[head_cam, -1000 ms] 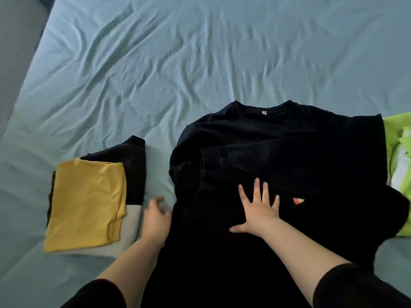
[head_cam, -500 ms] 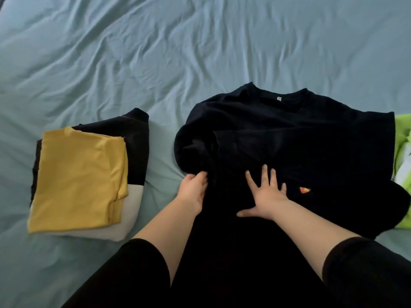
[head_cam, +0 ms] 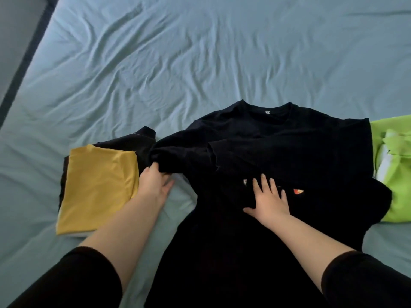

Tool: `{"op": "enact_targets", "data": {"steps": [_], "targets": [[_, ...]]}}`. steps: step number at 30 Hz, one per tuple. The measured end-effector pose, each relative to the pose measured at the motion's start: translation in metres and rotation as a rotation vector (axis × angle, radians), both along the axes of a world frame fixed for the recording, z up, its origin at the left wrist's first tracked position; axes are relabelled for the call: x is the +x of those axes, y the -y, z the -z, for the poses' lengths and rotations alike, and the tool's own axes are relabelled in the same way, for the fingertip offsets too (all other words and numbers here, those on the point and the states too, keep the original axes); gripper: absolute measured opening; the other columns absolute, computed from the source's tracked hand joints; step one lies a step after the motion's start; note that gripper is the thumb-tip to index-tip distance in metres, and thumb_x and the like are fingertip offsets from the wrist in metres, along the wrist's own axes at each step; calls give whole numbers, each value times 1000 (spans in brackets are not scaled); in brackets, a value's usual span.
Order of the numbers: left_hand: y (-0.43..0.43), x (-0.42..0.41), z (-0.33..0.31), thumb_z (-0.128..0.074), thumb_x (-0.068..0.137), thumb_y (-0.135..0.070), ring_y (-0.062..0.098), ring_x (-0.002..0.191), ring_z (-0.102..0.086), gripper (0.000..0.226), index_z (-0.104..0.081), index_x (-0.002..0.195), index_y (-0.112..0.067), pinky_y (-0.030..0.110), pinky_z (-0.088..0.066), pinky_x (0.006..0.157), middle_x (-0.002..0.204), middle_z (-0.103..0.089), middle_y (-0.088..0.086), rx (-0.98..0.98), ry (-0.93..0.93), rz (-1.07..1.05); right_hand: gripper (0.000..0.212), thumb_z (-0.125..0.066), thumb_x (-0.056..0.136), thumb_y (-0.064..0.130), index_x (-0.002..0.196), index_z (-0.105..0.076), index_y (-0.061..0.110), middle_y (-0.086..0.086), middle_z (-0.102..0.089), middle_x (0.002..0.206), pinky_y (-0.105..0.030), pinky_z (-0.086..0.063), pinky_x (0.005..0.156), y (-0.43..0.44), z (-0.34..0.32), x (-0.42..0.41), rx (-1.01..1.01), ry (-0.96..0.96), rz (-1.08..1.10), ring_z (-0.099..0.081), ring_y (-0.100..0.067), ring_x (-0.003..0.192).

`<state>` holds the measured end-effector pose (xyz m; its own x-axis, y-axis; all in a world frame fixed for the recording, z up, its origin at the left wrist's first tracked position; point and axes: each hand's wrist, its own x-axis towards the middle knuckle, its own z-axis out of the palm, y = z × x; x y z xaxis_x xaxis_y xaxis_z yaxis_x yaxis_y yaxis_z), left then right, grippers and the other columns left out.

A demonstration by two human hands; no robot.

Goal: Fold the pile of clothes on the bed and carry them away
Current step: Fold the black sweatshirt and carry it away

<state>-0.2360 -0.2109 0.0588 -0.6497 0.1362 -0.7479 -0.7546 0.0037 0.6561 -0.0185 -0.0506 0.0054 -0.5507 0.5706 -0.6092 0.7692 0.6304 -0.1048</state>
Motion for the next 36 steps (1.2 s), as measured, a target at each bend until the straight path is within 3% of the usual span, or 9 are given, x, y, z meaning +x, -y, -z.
{"op": "enact_targets", "data": {"steps": [3, 7, 10, 13, 17, 21, 24, 29, 36], "targets": [[11, -17, -19, -41, 101, -26, 19, 107, -61, 21, -56, 116, -23, 34, -51, 90, 121, -62, 0, -90, -158, 94, 73, -56, 93, 36, 152, -18, 17, -5, -6, 162, -41, -15, 120, 23, -19, -15, 5, -139, -6, -6, -22, 149], [18, -38, -41, -41, 99, -32, 20, 95, -59, 19, -56, 94, -21, 33, -48, 83, 94, -61, -3, -358, -566, 350, 38, -54, 93, 29, 130, -55, 22, 7, -55, 130, -32, -41, 103, 77, -53, -57, -62, -674, 3, -51, -14, 121], [19, -55, -62, -52, 95, -33, 20, 85, -63, 16, -59, 95, -19, 34, -51, 75, 90, -65, 2, -370, -588, 497, 51, -60, 89, 37, 136, -49, 21, 7, -52, 134, -28, -40, 106, 122, -77, -106, -266, -887, 94, -46, -10, 125], [26, -63, -80, -60, 92, -27, 19, 90, -68, 12, -67, 95, -18, 32, -56, 80, 96, -72, 6, -278, -461, 583, 62, -66, 80, 41, 136, -44, 28, 10, -56, 129, -23, -42, 97, 159, -100, -160, -523, -916, 290, -50, -4, 118], [51, -72, -104, -59, 92, -31, 9, 94, -69, 18, -72, 101, -21, 16, -49, 73, 95, -75, -4, -177, -457, 610, 13, -61, 83, 14, 95, -65, 15, -8, -70, 94, -38, -55, 81, 175, -131, -200, -849, -960, 1067, -66, -26, 94], [98, -72, -123, -49, 85, -68, -15, 84, -61, 29, -65, 92, -45, 10, -40, 66, 84, -68, -32, -224, -375, 749, 31, -57, 86, 9, 116, -62, 3, -19, -69, 110, -46, -56, 83, 164, -159, -209, -1500, -1022, 1515, -68, -33, 99], [128, -73, -129, -51, 70, -83, -5, 85, -67, 48, -70, 92, -45, 13, -46, 69, 92, -73, -23, -163, -277, 875, 36, -54, 87, 8, 122, -61, 1, -18, -69, 111, -43, -55, 84, 165, -175, -211, -1745, -1054, 1556, -67, -32, 102], [161, -101, -143, -73, 77, -49, 12, 84, -72, 25, -72, 95, -31, 21, -54, 69, 91, -76, -4, -161, -411, 893, 33, -61, 89, 15, 121, -61, 5, -18, -70, 111, -44, -53, 92, 186, -172, -216, -1750, -984, 1525, -67, -31, 105], [218, -153, -159, -81, 74, -34, 17, 77, -73, 35, -63, 104, -26, 26, -57, 66, 88, -75, 2, -351, -411, 845, 35, -74, 78, 31, 111, -68, 19, 2, -73, 105, -39, -56, 78, 272, -157, -235, -1727, -574, 1191, -68, -16, 102]]}}
